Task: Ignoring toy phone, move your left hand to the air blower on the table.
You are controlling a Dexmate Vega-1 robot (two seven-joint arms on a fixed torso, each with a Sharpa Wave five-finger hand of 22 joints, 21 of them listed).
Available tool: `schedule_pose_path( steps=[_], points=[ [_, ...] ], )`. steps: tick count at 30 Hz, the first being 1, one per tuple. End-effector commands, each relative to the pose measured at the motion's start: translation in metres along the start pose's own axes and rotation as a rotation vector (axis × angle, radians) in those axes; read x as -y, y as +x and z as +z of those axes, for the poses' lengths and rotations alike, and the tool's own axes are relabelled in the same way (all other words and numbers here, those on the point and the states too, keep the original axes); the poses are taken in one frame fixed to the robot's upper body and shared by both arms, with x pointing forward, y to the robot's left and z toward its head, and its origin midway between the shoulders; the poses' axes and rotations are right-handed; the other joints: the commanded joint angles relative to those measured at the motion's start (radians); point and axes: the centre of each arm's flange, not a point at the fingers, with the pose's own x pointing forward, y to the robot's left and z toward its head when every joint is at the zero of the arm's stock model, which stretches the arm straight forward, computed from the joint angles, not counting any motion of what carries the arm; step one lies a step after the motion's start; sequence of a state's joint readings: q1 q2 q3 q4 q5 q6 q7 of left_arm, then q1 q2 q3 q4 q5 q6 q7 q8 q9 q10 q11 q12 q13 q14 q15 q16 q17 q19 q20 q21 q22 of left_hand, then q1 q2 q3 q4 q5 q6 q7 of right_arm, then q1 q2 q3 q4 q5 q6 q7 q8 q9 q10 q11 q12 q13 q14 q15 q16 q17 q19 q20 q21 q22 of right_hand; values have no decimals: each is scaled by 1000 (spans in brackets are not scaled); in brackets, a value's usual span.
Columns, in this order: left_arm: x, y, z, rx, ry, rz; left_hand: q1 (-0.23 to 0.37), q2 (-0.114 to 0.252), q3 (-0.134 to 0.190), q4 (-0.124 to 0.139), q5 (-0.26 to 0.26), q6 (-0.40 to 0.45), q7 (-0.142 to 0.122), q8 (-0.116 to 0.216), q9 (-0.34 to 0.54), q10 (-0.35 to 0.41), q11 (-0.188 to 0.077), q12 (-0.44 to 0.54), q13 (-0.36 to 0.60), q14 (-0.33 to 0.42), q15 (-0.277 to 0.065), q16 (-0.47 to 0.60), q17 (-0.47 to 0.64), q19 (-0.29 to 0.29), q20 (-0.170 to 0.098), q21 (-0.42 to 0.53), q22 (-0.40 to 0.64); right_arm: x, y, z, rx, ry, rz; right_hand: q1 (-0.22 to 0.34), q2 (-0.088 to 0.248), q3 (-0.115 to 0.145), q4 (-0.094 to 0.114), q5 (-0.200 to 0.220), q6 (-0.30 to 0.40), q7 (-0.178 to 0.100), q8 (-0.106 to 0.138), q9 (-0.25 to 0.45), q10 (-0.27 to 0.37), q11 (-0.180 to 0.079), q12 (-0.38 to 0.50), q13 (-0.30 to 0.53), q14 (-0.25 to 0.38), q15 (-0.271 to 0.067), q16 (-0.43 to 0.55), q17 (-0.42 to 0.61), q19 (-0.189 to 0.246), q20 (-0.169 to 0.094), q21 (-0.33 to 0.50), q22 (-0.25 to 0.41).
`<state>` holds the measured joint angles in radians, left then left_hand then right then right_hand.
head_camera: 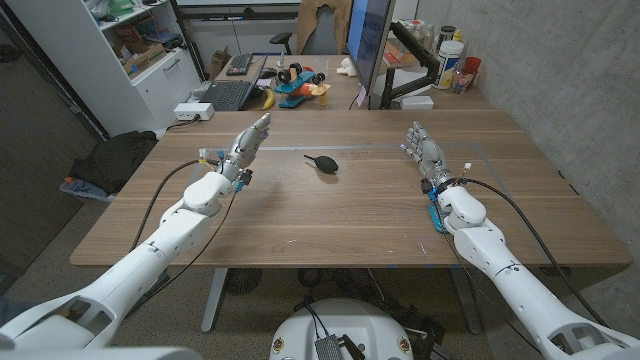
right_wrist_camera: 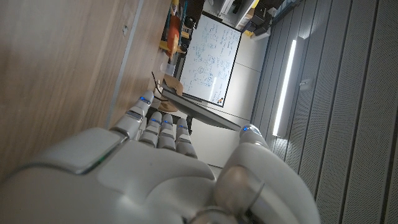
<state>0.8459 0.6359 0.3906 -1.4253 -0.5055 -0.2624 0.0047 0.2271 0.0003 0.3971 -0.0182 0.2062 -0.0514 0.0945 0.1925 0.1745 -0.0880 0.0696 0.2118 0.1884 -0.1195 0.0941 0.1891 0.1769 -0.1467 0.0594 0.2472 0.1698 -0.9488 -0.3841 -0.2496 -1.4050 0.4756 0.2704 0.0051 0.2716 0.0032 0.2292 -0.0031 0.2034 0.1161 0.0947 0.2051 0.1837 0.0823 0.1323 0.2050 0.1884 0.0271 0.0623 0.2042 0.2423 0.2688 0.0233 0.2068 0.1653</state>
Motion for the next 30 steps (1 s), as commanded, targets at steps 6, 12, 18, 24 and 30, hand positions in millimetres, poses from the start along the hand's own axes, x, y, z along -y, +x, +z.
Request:
schedule_pose_path(
  steps=[6, 12, 18, 24, 30],
  points=[
    [-7, 9, 10, -5, 63, -16, 18, 6, 3, -12, -6, 10, -2, 3, 4, 7, -2, 5, 5, 8, -1, 3, 3, 2, 5, -6, 6, -11, 7, -6, 9, -4, 19, 2, 9, 2, -5, 1, 13, -1, -1, 5, 5, 3, 3, 2, 6, 1, 9, 1, 14, 1, -3, 5],
    [-9, 16, 10, -9, 75, -21, 21, 7, 4, -15, -7, 11, -3, 3, 4, 9, -3, 6, 5, 10, -1, 4, 3, 4, 6, -7, 6, -14, 11, -6, 5, -7, 24, 1, 9, 1, -6, 1, 13, -2, -1, 5, 6, 3, 2, 2, 6, 0, 9, 0, 14, 2, -4, 5],
    [-10, 20, 11, -13, 88, -23, 25, 8, 4, -19, -8, 12, -4, 3, 4, 12, -3, 7, 5, 11, -2, 3, 3, 4, 6, -9, 6, -13, 14, -4, 8, -12, 22, 1, 10, 0, -6, 1, 14, -2, -1, 5, 6, 3, 2, 2, 6, 0, 9, 0, 14, 2, -4, 5],
    [-10, 24, 16, -13, 113, -25, 28, 9, 5, -22, -9, 15, -4, 3, 4, 15, -3, 7, 5, 14, -3, 4, 3, 5, 6, -11, 6, -11, 17, -1, 13, -16, 24, 1, 10, -1, -7, 1, 14, -2, -2, 5, 7, 3, 2, 3, 7, 0, 9, -1, 14, 2, -5, 6],
    [-6, 29, 19, -11, 133, -35, 32, 10, 6, -25, -10, 18, -3, 4, 4, 18, -1, 8, 5, 15, -2, 4, 3, 6, 7, -13, 6, -9, 18, 0, 16, -18, 25, 0, 11, -2, -7, 1, 15, -4, -2, 5, 8, 3, 2, 3, 10, 1, 10, -2, 15, 2, -5, 6]
  ],
)
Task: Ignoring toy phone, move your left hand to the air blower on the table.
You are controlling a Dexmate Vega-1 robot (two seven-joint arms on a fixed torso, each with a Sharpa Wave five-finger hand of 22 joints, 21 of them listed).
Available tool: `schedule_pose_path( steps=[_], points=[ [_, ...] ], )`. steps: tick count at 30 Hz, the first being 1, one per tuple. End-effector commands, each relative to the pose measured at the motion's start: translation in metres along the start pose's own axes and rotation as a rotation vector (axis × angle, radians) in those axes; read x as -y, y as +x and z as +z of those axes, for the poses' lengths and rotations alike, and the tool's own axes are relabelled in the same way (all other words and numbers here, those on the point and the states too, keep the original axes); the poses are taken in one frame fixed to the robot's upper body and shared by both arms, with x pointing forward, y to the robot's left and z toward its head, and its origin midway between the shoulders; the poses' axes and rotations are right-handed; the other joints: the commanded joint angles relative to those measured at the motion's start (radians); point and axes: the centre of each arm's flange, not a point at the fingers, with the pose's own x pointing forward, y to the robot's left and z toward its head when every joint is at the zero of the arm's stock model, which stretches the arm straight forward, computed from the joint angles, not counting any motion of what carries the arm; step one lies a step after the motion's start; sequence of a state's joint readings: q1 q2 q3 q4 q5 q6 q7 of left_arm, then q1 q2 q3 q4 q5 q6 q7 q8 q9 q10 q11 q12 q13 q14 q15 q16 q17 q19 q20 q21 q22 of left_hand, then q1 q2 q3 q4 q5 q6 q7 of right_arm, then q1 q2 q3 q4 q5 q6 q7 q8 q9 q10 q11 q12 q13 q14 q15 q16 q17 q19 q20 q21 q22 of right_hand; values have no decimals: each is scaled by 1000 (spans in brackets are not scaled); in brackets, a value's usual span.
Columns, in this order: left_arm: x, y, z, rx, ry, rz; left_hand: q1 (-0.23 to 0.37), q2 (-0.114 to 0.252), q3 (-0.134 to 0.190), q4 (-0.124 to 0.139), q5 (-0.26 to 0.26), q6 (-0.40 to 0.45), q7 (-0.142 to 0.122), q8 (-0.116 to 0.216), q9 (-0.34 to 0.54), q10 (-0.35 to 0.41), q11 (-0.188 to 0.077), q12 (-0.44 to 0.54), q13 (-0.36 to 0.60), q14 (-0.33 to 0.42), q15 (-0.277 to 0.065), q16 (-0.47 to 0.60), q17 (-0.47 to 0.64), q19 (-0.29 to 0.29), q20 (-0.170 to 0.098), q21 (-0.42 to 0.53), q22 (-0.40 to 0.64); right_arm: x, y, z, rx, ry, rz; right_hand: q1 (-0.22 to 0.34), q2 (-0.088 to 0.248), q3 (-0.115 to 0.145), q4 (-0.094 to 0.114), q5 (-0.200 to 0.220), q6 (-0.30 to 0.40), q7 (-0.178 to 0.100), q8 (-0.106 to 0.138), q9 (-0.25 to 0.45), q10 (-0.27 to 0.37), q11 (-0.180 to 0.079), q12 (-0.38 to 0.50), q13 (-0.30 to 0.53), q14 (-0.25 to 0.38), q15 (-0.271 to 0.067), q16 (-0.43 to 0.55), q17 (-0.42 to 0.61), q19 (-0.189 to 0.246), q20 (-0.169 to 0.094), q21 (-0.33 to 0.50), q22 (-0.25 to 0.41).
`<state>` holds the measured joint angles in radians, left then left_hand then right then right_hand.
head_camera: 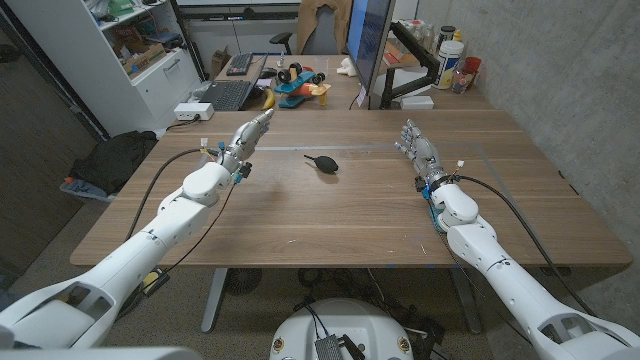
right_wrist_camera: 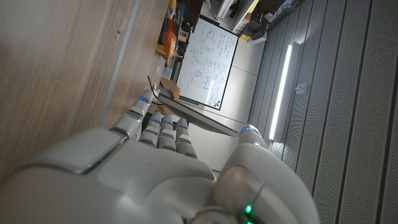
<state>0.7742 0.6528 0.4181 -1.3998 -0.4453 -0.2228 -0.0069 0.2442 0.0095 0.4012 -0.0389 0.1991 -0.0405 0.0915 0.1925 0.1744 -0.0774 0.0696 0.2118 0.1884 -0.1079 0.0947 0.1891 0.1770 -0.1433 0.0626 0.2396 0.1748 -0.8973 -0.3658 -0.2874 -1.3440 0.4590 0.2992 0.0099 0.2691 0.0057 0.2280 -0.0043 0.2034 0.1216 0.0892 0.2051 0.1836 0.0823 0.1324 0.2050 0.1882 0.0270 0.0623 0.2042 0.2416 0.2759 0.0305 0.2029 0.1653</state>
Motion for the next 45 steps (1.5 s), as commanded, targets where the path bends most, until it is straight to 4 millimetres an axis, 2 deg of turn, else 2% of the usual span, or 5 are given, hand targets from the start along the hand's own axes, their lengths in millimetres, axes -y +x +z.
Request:
schedule_pose_path(
  steps=[1, 45],
  points=[
    [2, 10, 8, 2, 43, -10, 16, 1, 3, -5, -3, 7, -1, 4, 4, 8, -3, 8, 5, 4, -3, 4, 3, 3, 4, -6, 1, 3, 4, 3, 5, -9, 4, 2, 9, -1, -6, 1, 10, 2, -2, 5, 8, 2, 2, 3, 10, 0, 10, -1, 8, -5, -2, 6],
    [27, 31, 35, 2, 200, -57, 44, 11, 11, -30, -10, 29, -4, 5, 4, 17, -4, 8, 6, 13, -6, 2, 2, 7, 5, -19, 2, 17, 4, 2, 25, 10, -11, 1, 14, -6, -14, 1, 15, -1, -4, 6, 15, 4, 0, 4, 10, 0, 8, -7, 7, -3, -7, 6]
  ],
)
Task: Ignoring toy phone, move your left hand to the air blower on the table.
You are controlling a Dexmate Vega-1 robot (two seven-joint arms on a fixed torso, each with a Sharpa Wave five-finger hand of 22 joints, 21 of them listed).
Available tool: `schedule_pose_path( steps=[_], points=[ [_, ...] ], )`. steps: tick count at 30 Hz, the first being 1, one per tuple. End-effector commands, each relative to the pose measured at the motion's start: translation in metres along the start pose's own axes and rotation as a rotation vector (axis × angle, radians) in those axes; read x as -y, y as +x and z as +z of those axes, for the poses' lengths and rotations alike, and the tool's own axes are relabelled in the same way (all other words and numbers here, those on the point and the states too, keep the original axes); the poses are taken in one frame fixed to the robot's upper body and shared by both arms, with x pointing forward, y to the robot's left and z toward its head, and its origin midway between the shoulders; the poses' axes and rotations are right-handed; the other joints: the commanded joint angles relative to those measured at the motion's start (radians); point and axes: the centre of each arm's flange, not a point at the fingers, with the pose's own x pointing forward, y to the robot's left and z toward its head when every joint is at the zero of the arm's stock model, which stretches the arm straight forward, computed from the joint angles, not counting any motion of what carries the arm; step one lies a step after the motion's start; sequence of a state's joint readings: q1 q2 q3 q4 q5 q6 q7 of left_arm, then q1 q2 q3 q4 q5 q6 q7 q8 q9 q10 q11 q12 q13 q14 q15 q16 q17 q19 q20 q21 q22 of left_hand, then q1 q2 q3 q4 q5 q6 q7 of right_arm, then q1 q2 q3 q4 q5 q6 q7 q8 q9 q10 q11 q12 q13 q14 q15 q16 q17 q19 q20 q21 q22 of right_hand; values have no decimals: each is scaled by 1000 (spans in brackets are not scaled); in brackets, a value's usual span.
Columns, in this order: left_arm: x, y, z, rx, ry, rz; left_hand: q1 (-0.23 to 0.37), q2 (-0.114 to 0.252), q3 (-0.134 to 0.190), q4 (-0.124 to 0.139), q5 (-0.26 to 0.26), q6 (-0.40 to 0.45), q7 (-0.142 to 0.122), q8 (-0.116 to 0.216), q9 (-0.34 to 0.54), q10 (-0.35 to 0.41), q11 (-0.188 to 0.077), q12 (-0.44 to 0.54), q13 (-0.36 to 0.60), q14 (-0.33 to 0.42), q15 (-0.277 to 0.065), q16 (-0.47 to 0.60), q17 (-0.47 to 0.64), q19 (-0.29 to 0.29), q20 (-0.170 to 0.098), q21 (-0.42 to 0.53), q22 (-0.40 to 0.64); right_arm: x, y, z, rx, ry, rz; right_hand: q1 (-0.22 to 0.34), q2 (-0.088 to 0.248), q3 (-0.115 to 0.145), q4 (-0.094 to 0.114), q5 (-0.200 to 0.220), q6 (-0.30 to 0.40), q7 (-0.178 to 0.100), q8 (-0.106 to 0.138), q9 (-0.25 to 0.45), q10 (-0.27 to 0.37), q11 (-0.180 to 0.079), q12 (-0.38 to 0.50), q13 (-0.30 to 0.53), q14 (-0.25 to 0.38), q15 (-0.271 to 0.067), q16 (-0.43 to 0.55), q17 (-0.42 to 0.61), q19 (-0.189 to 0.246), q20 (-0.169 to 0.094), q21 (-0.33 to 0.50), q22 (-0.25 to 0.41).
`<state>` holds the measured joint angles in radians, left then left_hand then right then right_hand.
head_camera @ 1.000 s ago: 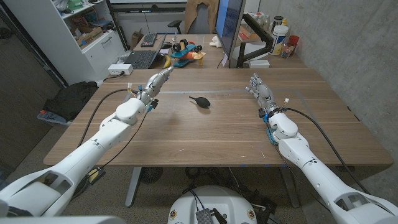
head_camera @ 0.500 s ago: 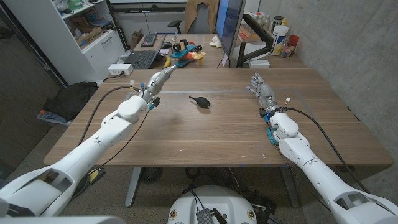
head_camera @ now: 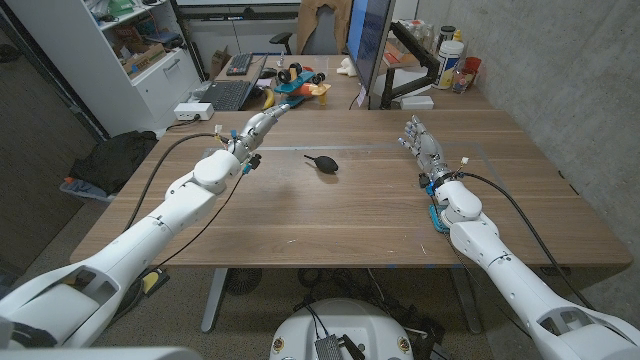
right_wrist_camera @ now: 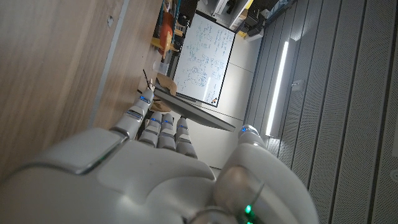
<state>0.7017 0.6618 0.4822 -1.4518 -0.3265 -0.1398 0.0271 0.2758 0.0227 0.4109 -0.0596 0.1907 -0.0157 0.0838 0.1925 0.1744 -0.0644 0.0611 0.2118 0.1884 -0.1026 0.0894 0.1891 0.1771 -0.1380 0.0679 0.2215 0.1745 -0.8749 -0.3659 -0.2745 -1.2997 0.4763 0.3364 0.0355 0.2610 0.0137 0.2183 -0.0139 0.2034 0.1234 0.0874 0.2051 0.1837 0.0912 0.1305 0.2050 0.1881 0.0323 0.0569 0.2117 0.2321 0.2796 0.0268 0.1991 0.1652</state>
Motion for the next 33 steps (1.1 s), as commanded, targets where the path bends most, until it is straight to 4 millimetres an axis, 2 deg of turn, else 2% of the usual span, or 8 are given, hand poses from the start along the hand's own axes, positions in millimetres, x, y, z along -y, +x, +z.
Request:
schedule_pose_path(
  steps=[1, 12, 22, 33],
  points=[
    [7, 8, 9, -4, 59, -17, 13, -2, 1, -9, -2, 5, 3, 5, 4, 4, 5, 8, 6, 9, -2, 3, 2, 2, 1, -1, 2, 4, 0, -1, -1, 3, -4, 10, 6, 4, -5, 1, 13, 1, -4, 6, 7, 5, 1, 4, 5, 6, 1, 2, 3, 1, -3, 6],
    [9, 8, 15, 0, 97, -25, 19, -1, 2, -16, -3, 10, 8, 5, 4, 8, 10, 8, 6, 14, 0, 3, 2, 9, 4, -2, 3, 6, 2, 2, 8, 3, -10, 9, 7, 2, -6, 1, 17, -2, -4, 6, 14, 3, 2, 4, 12, 1, 3, 0, 6, -1, -3, 6],
    [8, 8, 20, -3, 152, -21, 26, 0, 3, -24, -5, 22, 11, 6, 5, 20, 14, 11, 6, 30, 4, 7, 3, 44, 6, 7, 5, 4, 4, 1, 8, 7, -11, 6, 8, 0, -7, 1, 21, -2, -3, 6, 17, -2, 2, 4, 15, 0, 4, -1, 5, -1, -4, 6],
    [10, 11, 24, -8, 197, -30, 29, 0, 2, -29, -7, 34, 9, 8, 5, 25, 5, 12, 7, 35, 3, 7, 4, 47, 9, 6, 6, 4, 6, 2, 10, 1, -5, 5, 8, -2, -9, 1, 23, -5, -3, 6, 21, -5, 3, 4, 17, -3, 5, -2, 4, -1, -4, 6]
  ],
)
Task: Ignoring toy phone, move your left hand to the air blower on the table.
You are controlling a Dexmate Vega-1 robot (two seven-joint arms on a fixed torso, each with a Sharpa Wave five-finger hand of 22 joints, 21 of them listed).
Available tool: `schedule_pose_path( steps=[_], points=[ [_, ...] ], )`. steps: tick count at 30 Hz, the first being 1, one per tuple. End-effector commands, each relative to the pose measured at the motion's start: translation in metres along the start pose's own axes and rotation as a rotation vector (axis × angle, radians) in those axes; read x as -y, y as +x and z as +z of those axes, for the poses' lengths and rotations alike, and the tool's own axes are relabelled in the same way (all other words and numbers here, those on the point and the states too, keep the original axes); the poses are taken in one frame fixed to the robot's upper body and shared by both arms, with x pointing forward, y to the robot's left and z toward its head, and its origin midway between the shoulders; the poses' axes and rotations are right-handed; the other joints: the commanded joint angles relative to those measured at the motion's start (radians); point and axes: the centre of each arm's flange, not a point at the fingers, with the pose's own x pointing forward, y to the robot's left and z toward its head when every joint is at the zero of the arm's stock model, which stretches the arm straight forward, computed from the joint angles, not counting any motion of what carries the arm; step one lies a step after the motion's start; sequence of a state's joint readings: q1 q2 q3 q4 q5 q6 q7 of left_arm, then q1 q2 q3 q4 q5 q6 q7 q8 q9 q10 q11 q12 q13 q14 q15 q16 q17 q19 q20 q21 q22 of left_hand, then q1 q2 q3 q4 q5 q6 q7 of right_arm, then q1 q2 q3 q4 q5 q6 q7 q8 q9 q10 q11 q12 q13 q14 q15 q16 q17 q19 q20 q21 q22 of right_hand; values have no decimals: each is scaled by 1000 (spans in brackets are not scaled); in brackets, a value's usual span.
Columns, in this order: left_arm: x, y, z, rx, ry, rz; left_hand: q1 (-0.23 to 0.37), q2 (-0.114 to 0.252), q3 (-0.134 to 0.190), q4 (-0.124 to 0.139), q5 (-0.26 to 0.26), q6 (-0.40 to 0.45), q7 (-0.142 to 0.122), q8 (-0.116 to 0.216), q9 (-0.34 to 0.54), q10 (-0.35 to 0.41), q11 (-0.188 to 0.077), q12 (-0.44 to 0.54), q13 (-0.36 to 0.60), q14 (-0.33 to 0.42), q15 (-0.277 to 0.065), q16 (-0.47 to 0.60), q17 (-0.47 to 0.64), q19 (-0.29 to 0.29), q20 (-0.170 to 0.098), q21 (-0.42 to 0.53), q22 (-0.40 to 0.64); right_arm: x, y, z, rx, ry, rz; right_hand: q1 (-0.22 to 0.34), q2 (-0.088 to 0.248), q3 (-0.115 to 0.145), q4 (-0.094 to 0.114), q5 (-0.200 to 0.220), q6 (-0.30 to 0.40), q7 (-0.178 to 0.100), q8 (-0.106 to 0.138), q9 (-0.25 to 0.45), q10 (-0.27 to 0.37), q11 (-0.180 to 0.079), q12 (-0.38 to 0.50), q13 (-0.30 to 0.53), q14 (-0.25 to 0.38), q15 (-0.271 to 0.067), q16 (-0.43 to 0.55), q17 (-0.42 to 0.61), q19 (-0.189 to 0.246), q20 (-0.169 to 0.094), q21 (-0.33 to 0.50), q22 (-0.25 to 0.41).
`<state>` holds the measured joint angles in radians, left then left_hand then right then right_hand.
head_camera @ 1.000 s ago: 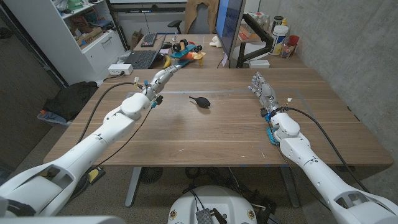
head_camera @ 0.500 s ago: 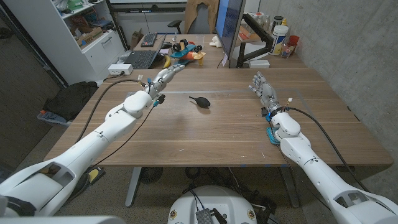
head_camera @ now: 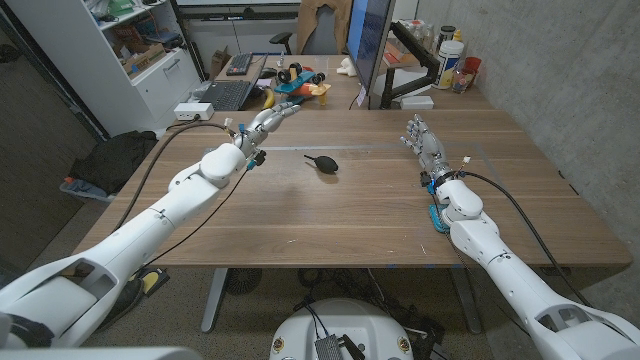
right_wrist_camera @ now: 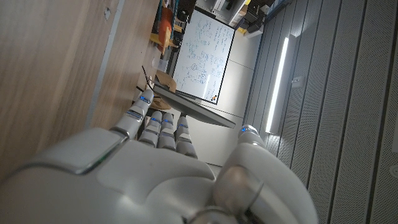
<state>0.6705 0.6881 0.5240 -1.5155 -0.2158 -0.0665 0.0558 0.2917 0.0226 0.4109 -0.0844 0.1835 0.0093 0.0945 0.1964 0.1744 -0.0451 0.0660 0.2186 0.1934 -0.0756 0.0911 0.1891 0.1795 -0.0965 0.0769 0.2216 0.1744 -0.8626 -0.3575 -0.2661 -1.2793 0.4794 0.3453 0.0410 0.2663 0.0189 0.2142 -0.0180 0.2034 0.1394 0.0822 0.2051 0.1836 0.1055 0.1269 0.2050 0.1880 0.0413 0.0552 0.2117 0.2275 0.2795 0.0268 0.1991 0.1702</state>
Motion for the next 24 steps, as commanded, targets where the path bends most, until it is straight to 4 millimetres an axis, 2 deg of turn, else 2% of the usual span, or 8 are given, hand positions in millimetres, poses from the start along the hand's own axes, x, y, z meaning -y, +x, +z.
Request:
schedule_pose_path(
  steps=[1, 24],
  points=[
    [1, 4, 5, -5, 56, -7, 14, 0, 2, -5, 1, 9, -2, 4, 5, 6, -1, 5, 2, 8, 2, 7, 1, 5, 0, 5, 6, -1, 3, 1, 1, -8, 7, 0, 3, 2, -4, 1, 9, 1, -3, 6, 8, -1, 3, 4, 10, -1, 5, 3, 4, 0, -5, 1],
    [12, 8, 14, -14, 197, -8, 17, 0, 0, -11, -2, 21, -8, 3, 5, 21, -8, 9, 2, 14, -4, 7, 2, 1, 2, -1, 7, -2, -1, 3, 5, -15, 3, -4, 6, -2, -7, 1, 32, -3, 3, 6, 26, -3, 6, 4, 25, 1, 10, 1, 8, -2, -4, 1]
  ],
)
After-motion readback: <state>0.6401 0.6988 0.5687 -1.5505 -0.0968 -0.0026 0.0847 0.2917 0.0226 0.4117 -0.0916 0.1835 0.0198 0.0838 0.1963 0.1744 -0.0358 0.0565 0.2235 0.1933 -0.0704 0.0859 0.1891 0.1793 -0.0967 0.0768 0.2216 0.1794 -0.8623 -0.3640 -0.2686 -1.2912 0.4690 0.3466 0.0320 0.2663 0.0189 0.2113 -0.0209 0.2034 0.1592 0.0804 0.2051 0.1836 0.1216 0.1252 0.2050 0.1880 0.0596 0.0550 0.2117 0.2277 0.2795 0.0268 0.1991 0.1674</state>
